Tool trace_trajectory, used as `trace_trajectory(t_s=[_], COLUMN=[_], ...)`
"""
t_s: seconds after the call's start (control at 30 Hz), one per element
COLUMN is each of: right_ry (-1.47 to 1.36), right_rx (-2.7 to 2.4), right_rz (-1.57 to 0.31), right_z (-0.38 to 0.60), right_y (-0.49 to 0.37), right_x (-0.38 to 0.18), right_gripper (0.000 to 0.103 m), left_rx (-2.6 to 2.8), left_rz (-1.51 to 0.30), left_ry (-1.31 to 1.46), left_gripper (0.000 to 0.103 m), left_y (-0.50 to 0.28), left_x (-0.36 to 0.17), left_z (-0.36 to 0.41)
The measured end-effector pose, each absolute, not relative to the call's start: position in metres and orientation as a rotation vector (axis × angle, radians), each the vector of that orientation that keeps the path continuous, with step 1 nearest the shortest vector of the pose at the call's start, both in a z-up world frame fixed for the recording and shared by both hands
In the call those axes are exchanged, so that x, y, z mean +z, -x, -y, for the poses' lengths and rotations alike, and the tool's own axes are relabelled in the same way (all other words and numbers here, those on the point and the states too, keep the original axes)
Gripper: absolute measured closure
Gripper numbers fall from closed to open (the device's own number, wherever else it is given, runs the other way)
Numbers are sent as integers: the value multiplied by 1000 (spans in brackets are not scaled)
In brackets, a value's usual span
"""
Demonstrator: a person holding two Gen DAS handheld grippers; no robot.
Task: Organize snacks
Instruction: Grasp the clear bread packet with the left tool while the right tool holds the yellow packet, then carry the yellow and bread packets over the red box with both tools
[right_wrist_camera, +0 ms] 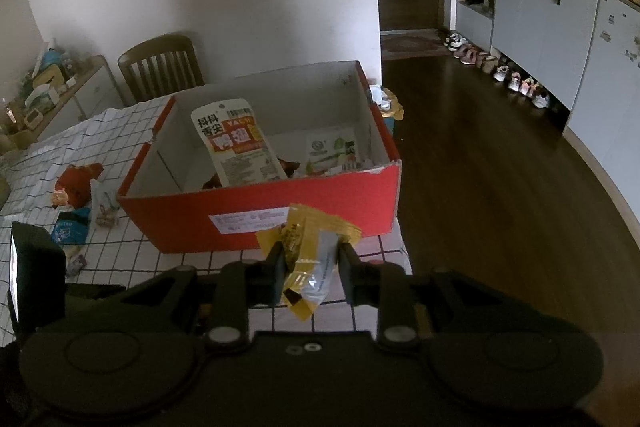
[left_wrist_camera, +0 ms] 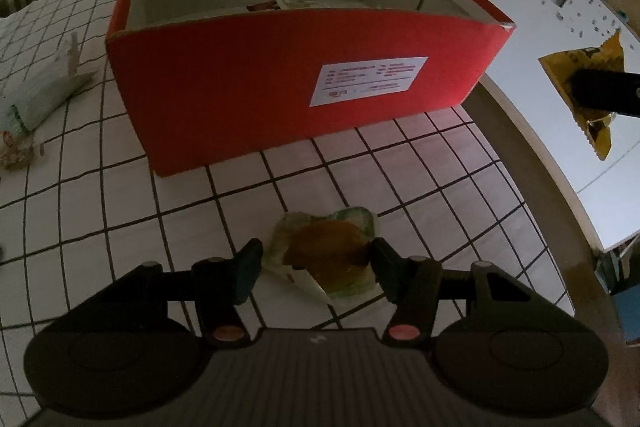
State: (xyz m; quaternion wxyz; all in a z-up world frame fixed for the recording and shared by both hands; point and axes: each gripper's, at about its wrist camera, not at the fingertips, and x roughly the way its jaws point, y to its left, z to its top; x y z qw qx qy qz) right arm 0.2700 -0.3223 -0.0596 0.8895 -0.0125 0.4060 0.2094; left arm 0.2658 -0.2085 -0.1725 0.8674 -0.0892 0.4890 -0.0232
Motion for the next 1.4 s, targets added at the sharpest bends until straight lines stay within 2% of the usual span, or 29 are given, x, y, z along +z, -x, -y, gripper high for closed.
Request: trace_trajectory(t_s=[0.27,0.83,1.2,1.4], right_ry=[23,26,31,59], right_rx=[466,535,529,516], right_rz=[-826,-779,-786,-823], right_z=[327,316,301,292], right_y=[-274,-297,-334,-359], right_x=[-54,-41,-45,-57], right_gripper=[77,77,77,77], left_rx=[-12,10,34,80], left_rz=[-1027,-897,-787,-793], left_ry=[269,330,303,204], left_gripper=[46,46,46,45], left_y=[-257,-243,-291,-336], left_x=[-162,-78,-40,-47], left_z=[203,176,165,162])
